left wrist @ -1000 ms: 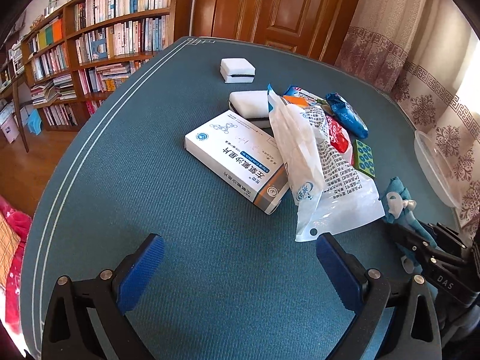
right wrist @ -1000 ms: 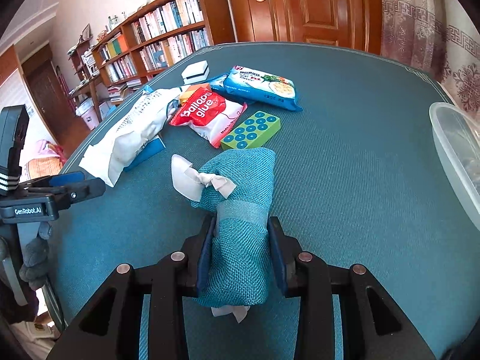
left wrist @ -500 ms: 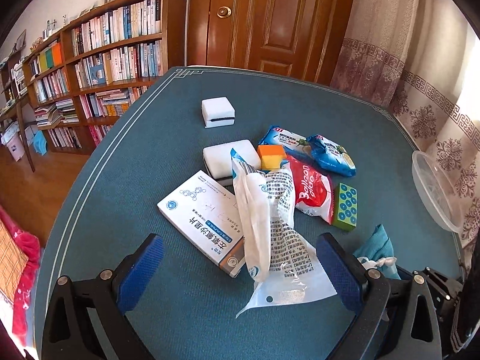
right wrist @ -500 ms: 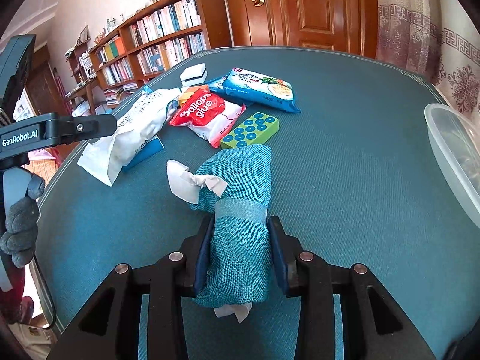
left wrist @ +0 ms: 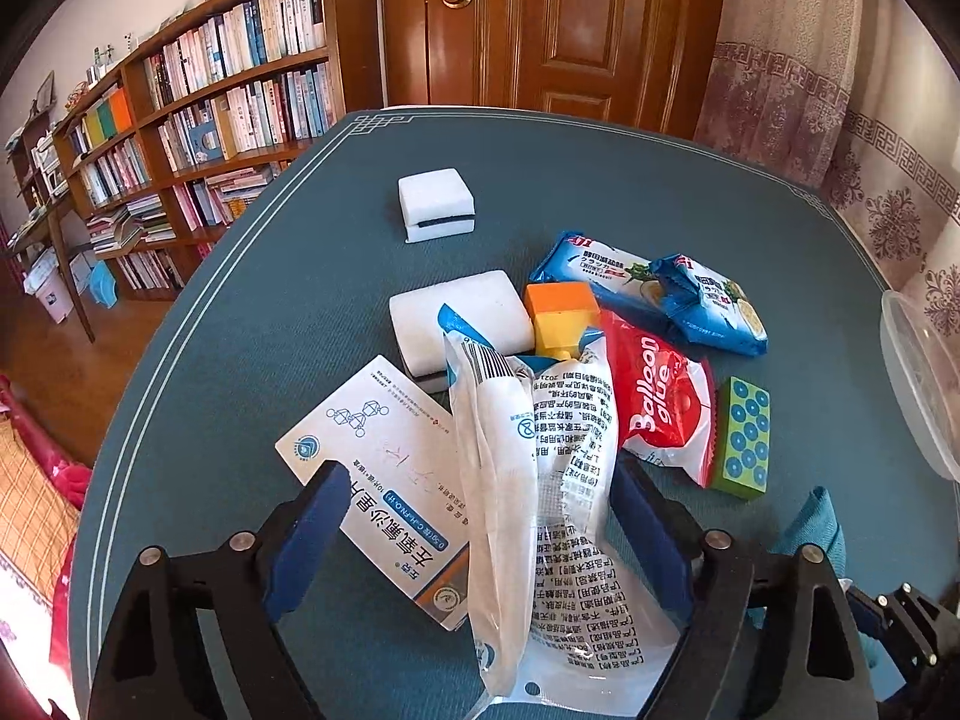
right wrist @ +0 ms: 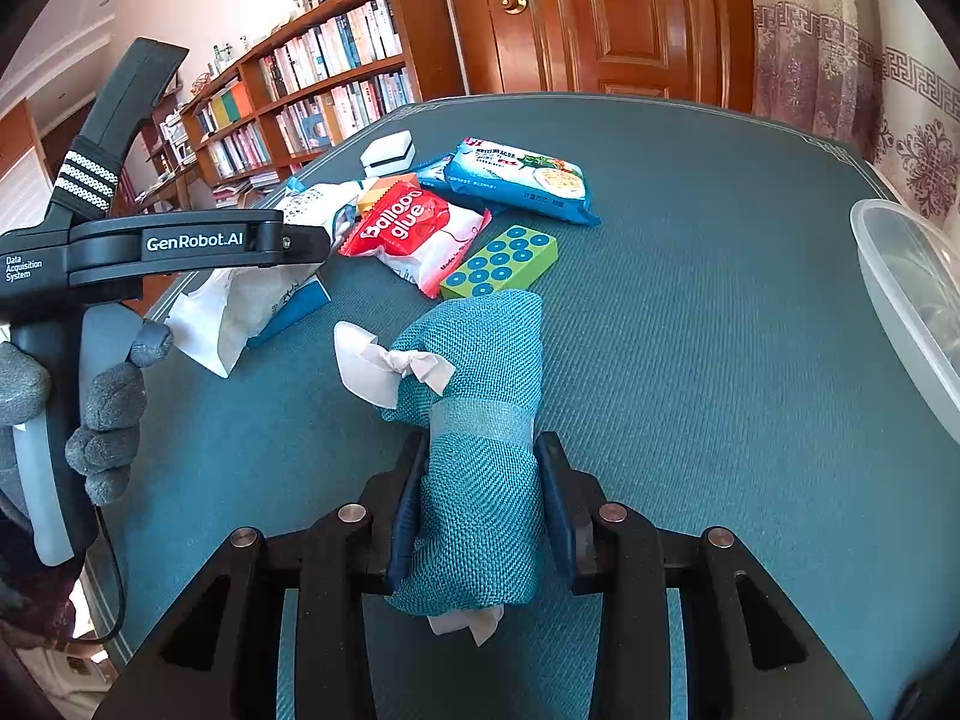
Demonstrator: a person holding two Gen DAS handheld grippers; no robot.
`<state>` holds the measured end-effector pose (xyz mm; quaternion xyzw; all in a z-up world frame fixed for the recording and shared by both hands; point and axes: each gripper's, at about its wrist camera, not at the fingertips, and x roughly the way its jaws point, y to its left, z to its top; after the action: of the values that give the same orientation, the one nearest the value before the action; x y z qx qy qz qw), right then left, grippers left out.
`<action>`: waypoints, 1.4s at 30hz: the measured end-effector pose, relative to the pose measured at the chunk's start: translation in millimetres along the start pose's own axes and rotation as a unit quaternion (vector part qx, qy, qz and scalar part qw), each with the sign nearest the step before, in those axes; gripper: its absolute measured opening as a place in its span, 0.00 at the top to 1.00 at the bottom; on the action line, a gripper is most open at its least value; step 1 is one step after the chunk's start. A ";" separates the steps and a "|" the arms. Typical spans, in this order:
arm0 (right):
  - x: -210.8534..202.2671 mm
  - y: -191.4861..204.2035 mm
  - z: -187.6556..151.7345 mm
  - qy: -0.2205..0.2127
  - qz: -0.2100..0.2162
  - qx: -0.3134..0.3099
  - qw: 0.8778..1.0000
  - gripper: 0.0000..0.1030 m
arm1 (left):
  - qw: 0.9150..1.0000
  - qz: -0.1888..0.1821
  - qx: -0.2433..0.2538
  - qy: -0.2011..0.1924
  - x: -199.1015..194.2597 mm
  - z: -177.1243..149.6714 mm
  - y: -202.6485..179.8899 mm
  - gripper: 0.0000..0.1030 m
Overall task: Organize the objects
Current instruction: 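Carry blue cloth toward bowl with right tool while left tool grasps white bag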
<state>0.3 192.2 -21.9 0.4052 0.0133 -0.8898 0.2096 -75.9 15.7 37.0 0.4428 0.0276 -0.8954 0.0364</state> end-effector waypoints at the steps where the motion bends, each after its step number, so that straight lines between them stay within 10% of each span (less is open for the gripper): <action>1: 0.0 0.0 0.0 0.000 0.000 0.000 1.000 0.64 | 1.000 -0.004 0.000 0.003 0.8 -0.5 0.1 0.21; 9: -0.1 -0.1 0.0 0.000 0.000 0.000 1.000 0.64 | 1.000 -0.013 0.009 0.008 -3.0 -2.3 -3.3 0.53; 42: -46.7 -55.5 15.0 -0.052 -0.043 0.091 0.994 0.65 | 0.993 -0.072 0.084 -0.033 -48.2 -4.2 -64.7 0.54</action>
<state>-4.4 256.7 14.0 0.3750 -0.0613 -0.9152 0.1342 -49.2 82.4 73.9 0.4117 -0.0174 -0.9088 -0.0653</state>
